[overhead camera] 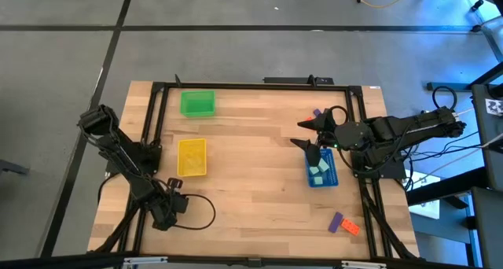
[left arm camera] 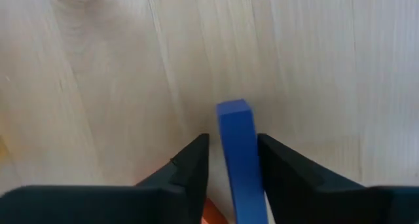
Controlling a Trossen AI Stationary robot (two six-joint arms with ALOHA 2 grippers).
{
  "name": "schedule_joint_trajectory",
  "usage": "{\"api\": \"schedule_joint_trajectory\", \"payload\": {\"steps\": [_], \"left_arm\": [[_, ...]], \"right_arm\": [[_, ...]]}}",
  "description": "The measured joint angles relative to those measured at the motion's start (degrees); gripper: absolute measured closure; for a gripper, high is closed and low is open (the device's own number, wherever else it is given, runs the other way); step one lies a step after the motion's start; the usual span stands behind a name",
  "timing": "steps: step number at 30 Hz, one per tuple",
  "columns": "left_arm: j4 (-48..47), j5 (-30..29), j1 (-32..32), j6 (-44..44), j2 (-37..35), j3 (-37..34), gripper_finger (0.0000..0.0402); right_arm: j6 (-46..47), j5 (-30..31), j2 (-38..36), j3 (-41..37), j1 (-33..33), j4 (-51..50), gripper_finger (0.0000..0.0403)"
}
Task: Sort & place blocks by color
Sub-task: Put the bottom left violet block into the green bin
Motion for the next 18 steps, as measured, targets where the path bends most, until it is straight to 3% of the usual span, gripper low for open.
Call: {"api": "schedule_joint_trajectory", "payload": {"steps": [6, 11, 18], "left_arm": [[0.4, 1.5, 1.4, -0.2, -0.3, 1.2, 0.0355], [1.2, 0.7, 5.0, 2.4, -4.3, 5.2, 0.0356], [4.3, -11.7, 17.6, 13.2, -17.0, 11.5, 0.0356]], "right_arm": [[0.0, 0.0, 0.0, 0.0, 0.0, 0.0, 0.0085], [0.0, 0.0, 0.0, 0.0, 0.0, 0.0, 0.0085], [-1.1, -1.5, 0.0, 0.0, 0.0, 0.1, 0.0085]]}}
